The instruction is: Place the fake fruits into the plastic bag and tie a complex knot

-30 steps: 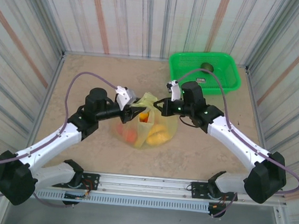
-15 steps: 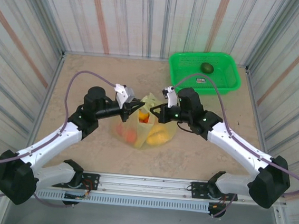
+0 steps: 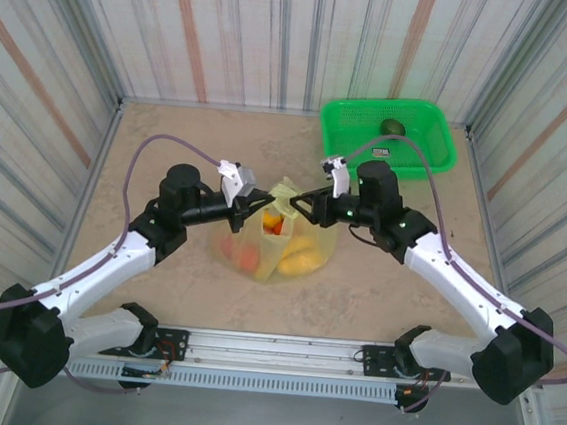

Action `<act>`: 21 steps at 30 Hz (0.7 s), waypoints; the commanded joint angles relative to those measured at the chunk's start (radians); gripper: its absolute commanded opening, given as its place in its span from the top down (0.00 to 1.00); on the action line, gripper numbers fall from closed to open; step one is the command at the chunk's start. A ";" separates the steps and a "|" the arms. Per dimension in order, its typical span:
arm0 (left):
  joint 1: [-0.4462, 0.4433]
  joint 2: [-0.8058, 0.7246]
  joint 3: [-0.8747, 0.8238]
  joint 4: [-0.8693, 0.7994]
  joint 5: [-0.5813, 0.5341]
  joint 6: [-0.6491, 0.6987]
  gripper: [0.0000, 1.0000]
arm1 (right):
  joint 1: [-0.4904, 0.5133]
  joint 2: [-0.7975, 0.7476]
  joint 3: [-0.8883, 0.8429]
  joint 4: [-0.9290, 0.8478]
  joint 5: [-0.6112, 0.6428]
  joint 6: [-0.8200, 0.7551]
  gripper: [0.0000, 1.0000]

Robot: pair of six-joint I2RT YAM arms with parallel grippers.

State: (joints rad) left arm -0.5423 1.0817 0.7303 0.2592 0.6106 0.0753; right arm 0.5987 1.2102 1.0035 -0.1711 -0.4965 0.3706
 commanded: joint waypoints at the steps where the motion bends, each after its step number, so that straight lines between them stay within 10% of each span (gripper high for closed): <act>1: 0.010 0.001 0.001 0.006 0.026 0.020 1.00 | -0.011 0.043 0.075 -0.071 -0.156 -0.060 0.47; 8: 0.008 0.004 0.004 0.001 0.033 0.023 1.00 | -0.006 0.087 0.148 -0.078 -0.287 -0.075 0.45; 14: 0.009 0.003 0.006 -0.006 0.015 0.020 1.00 | -0.006 0.069 0.141 -0.119 -0.257 -0.092 0.97; 21: 0.009 -0.002 0.005 -0.008 -0.015 0.016 1.00 | 0.000 0.008 0.014 -0.068 -0.185 -0.059 1.00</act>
State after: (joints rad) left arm -0.5423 1.0828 0.7303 0.2581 0.6098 0.0792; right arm 0.5907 1.2446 1.0569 -0.2386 -0.7250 0.3031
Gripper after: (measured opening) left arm 0.059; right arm 0.048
